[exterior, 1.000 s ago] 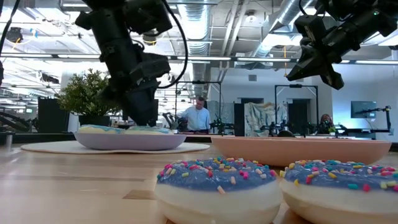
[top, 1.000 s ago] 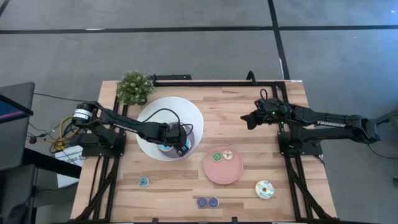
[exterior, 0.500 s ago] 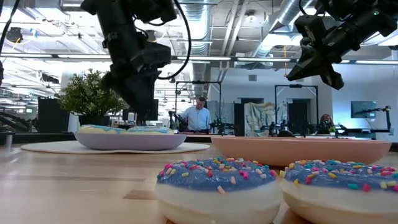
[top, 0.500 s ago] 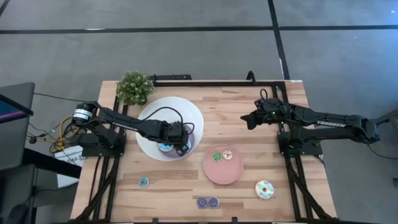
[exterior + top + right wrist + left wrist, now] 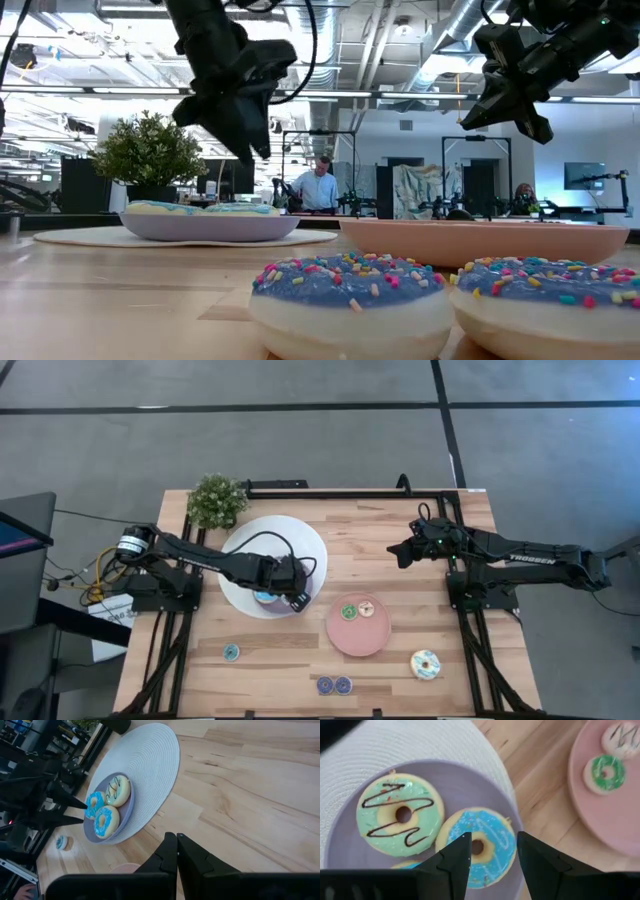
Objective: Pick & Place donuts
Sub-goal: Put the small light blue donut on the pink plate
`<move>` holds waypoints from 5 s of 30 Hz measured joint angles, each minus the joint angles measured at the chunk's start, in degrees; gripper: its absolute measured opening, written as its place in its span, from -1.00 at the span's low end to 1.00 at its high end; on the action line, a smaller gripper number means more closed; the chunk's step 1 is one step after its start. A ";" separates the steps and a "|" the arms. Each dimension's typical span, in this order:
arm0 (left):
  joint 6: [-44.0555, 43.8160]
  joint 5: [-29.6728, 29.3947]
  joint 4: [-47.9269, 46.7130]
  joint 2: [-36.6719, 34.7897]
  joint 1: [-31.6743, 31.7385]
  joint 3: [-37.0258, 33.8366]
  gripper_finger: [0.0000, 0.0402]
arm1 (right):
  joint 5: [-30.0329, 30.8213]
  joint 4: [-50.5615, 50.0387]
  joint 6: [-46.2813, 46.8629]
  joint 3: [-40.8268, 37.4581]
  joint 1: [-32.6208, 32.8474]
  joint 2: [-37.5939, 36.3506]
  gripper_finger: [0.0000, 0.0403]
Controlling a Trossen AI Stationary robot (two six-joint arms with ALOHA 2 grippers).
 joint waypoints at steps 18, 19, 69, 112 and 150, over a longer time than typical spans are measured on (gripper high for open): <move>-0.20 -5.41 0.48 -0.01 1.89 8.14 -0.25 | 0.28 0.44 0.00 0.00 0.00 0.00 -1.00; -1.99 -5.64 0.58 -0.02 2.08 8.57 -0.25 | 0.25 0.44 0.02 0.00 0.00 -0.01 -1.00; -10.37 2.35 -4.55 -26.03 -30.27 -18.38 -0.98 | 20.07 -41.48 27.67 48.97 39.79 47.45 -1.00; -38.73 7.96 -8.47 -5.78 -37.24 -15.98 0.07 | 21.78 -39.14 41.13 49.22 45.99 50.56 -1.00; -38.47 17.34 -5.25 -2.28 -37.66 -18.51 0.63 | 22.18 -39.03 41.03 49.20 45.64 50.56 -1.00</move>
